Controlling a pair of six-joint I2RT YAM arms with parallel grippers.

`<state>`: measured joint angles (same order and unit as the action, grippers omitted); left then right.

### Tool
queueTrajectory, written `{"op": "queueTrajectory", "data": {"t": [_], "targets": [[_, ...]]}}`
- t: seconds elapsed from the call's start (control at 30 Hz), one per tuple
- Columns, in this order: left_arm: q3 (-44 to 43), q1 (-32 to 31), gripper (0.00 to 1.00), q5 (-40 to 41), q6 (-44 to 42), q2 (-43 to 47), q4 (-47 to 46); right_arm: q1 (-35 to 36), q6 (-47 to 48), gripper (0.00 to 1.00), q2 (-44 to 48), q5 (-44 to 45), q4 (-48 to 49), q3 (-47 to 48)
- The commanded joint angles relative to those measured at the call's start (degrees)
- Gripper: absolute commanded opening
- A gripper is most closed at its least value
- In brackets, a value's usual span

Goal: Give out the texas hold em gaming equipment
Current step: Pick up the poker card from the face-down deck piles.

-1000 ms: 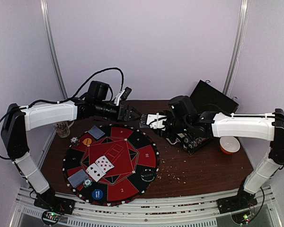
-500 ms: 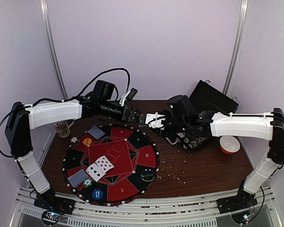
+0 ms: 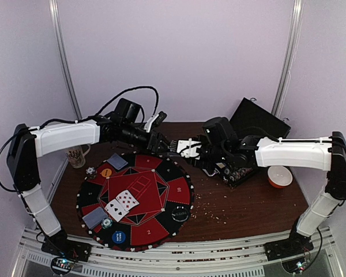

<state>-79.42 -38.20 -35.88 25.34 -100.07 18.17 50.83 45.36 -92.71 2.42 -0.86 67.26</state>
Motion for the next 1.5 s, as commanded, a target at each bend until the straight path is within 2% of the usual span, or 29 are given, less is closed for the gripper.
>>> {"op": "queueTrajectory", "data": {"t": [0.0, 0.2, 0.43, 0.67, 0.77, 1.07, 1.37, 1.47], "targets": [[-0.4, 0.8, 0.40, 1.3, -1.9, 2.1, 1.6, 0.4, 0.2, 0.43, 0.1, 1.2, 1.5, 1.2], [0.3, 0.7, 0.25, -2.3, -2.3, 2.6, 1.1, 0.4, 0.1, 0.43, -0.2, 1.3, 1.6, 1.3], [0.8, 0.7, 0.11, -2.8, -3.4, 4.0, 1.8, 0.4, 0.2, 0.43, -0.3, 1.7, 1.5, 1.3], [0.4, 0.7, 0.07, -2.3, -5.0, 4.8, 4.3, 0.3, 0.3, 0.43, -0.4, 1.9, 1.3, 1.4], [-0.3, 0.7, 0.00, -1.6, -6.2, 5.1, 5.9, 0.3, 0.1, 0.43, -0.3, 2.0, 1.3, 1.3], [-2.4, 1.0, 0.00, -1.2, -10.9, 8.5, 8.4, -0.7, -0.7, 0.43, -0.3, 3.3, 1.3, 0.9], [-3.3, 8.9, 0.00, 4.1, -14.3, 14.7, 17.6, -2.9, -1.5, 0.43, 0.2, 5.6, 0.8, -0.3], [-4.6, 11.0, 0.00, 9.3, -15.4, 16.0, 22.5, -3.4, -1.6, 0.43, 0.3, 5.8, 0.6, -0.5]]}}
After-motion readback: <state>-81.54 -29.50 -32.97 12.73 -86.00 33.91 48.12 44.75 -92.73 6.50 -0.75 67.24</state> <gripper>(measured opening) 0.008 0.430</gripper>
